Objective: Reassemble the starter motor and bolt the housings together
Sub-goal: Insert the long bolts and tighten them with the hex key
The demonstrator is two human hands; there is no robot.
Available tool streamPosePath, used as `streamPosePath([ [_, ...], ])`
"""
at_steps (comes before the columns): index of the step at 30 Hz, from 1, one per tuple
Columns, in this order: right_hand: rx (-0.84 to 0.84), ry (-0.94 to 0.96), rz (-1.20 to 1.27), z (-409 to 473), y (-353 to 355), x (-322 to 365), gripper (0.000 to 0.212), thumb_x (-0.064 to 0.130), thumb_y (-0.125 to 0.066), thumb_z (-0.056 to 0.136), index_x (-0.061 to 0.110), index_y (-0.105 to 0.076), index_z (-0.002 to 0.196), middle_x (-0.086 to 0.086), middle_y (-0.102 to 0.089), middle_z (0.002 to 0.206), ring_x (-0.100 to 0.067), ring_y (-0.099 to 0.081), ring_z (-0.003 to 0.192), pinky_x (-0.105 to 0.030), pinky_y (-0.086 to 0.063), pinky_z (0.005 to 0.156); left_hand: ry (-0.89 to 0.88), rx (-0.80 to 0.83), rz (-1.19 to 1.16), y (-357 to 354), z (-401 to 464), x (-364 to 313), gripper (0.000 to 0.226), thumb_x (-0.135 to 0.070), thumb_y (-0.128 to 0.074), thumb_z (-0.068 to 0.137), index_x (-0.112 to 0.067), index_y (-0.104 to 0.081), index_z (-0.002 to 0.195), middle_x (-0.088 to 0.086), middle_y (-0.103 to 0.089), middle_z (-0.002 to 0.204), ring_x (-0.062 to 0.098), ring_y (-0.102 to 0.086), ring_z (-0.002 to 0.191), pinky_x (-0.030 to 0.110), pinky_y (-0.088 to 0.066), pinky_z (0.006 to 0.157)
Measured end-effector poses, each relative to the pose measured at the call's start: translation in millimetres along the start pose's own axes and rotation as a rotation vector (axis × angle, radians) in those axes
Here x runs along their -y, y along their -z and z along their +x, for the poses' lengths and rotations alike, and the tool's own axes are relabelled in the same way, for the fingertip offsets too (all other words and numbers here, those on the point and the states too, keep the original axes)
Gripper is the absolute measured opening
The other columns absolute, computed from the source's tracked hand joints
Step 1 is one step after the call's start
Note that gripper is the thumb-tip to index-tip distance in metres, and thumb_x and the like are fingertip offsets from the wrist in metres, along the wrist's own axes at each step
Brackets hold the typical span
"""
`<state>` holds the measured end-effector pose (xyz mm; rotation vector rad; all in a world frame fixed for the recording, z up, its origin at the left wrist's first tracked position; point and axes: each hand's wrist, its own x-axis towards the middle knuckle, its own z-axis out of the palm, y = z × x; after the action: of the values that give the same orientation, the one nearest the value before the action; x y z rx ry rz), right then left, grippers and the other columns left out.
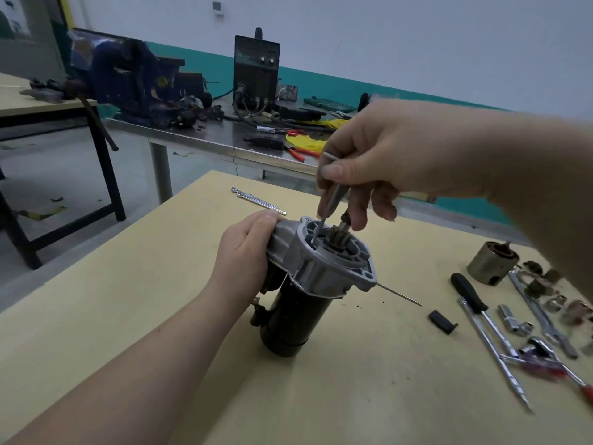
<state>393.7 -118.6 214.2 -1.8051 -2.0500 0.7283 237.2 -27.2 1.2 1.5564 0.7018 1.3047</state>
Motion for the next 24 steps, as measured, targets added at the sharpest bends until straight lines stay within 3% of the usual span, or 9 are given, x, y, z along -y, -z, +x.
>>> streamPosePath([
  [5,-0.123,0.089,-0.088,-3,-16,-8,0.022,0.016,-0.051,0.111,0.007,-0.067,0.098,-0.007,-0.08,0.081,-0.025,-0.08,0.071,-0.036,-0.066,0.063,0.03,-0.015,-0.026,1,2,0,0.045,-0.044,-0.047,0.096,-0.002,-0.059,0.084,0.023,-0.051,0.082,0.018,-0.05,0.072,0.035,-0.041,0.064],
  [10,-0.193,0.232,-0.07,-6,-26,-21,0.021,0.009,-0.047,0.111,0.003,-0.063,0.1,-0.005,-0.079,0.078,-0.021,-0.079,0.067,-0.04,-0.066,0.064,-0.001,0.025,-0.031,3,4,1,0.047,-0.042,-0.047,0.096,0.003,-0.058,0.084,0.018,-0.053,0.077,0.011,-0.05,0.068,0.022,-0.043,0.06],
  [12,-0.177,0.298,-0.086,-6,-29,-23,0.019,0.007,-0.048,0.11,0.005,-0.065,0.102,-0.002,-0.078,0.082,-0.018,-0.079,0.068,-0.037,-0.066,0.064,-0.015,0.049,0.015,4,8,4,0.038,-0.03,-0.051,0.101,0.003,-0.061,0.084,0.011,-0.056,0.074,0.007,-0.052,0.065,0.017,-0.044,0.059],
  [15,-0.148,0.386,-0.205,-6,-22,-20,0.019,0.007,-0.053,0.107,0.012,-0.072,0.105,0.003,-0.077,0.085,-0.016,-0.077,0.075,-0.033,-0.065,0.067,-0.002,0.054,0.174,7,15,9,0.025,-0.002,-0.057,0.105,-0.01,-0.067,0.083,-0.003,-0.066,0.076,-0.005,-0.059,0.065,0.007,-0.045,0.061],
  [17,-0.176,0.463,-0.405,-6,-12,-16,0.019,0.016,-0.061,0.103,0.019,-0.079,0.11,0.007,-0.077,0.09,-0.011,-0.074,0.084,-0.033,-0.061,0.078,0.016,0.043,0.162,9,15,10,0.028,-0.003,-0.055,0.106,-0.012,-0.068,0.083,-0.004,-0.067,0.075,-0.005,-0.059,0.065,0.009,-0.046,0.06],
  [19,-0.194,0.453,-0.451,-8,-4,-16,0.022,0.025,-0.064,0.1,0.025,-0.081,0.115,0.013,-0.078,0.096,-0.008,-0.073,0.092,-0.029,-0.057,0.084,0.056,0.034,0.084,9,13,8,0.031,-0.015,-0.052,0.105,-0.012,-0.067,0.078,-0.001,-0.063,0.073,0.003,-0.057,0.064,0.018,-0.047,0.058],
  [22,-0.137,0.322,-0.231,-14,-7,-18,0.021,0.039,-0.067,0.101,0.031,-0.08,0.116,0.012,-0.078,0.095,-0.007,-0.073,0.091,-0.023,-0.058,0.079,0.101,0.023,-0.033,6,11,4,0.034,-0.033,-0.048,0.097,-0.01,-0.066,0.08,0.006,-0.061,0.076,0.015,-0.056,0.069,0.037,-0.046,0.063],
  [24,-0.155,0.285,-0.093,-17,-11,-19,0.033,0.055,-0.065,0.098,0.029,-0.082,0.109,0.004,-0.078,0.088,-0.012,-0.072,0.083,-0.029,-0.058,0.075,0.092,0.034,-0.044,6,10,3,0.036,-0.039,-0.05,0.094,-0.008,-0.065,0.081,0.009,-0.058,0.075,0.016,-0.055,0.068,0.039,-0.045,0.062],
])
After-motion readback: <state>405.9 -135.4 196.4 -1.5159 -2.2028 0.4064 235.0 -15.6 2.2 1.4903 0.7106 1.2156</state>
